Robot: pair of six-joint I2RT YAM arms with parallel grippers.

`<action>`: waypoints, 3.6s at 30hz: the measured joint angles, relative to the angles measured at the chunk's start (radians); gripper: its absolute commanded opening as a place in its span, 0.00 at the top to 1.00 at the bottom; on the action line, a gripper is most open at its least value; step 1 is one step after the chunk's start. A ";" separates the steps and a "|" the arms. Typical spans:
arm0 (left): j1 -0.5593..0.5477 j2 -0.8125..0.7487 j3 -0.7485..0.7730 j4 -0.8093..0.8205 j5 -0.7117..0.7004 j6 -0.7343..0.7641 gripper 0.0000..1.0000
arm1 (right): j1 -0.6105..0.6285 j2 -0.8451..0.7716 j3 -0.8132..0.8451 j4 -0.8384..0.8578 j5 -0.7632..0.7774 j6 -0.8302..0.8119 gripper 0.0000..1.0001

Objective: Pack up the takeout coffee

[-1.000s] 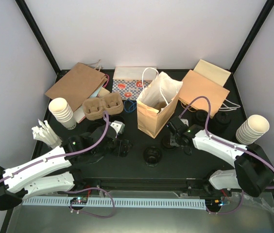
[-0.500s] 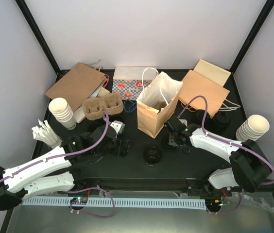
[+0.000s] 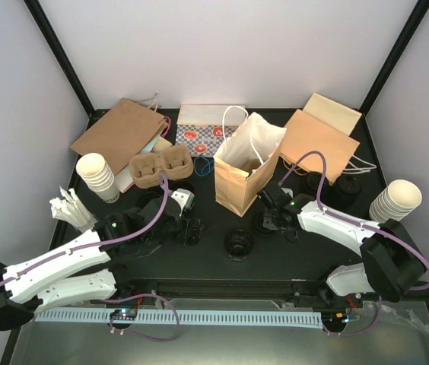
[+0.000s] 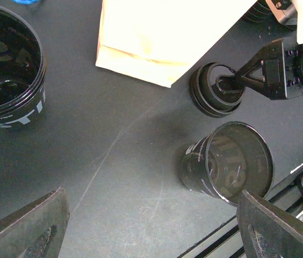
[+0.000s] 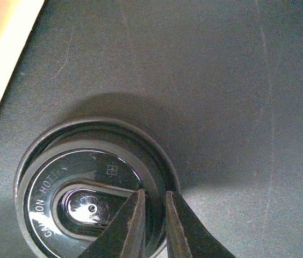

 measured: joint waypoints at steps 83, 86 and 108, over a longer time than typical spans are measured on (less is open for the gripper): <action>0.005 -0.055 -0.080 0.117 0.058 -0.028 0.01 | 0.406 -0.398 0.173 -0.277 0.037 -0.038 0.99; 0.005 -0.055 -0.087 0.140 0.079 -0.029 0.02 | 0.436 -0.393 0.162 -0.252 0.048 -0.040 0.99; 0.006 0.018 -0.137 0.285 0.206 -0.061 0.08 | 0.497 -0.269 0.134 -0.209 0.085 -0.043 0.99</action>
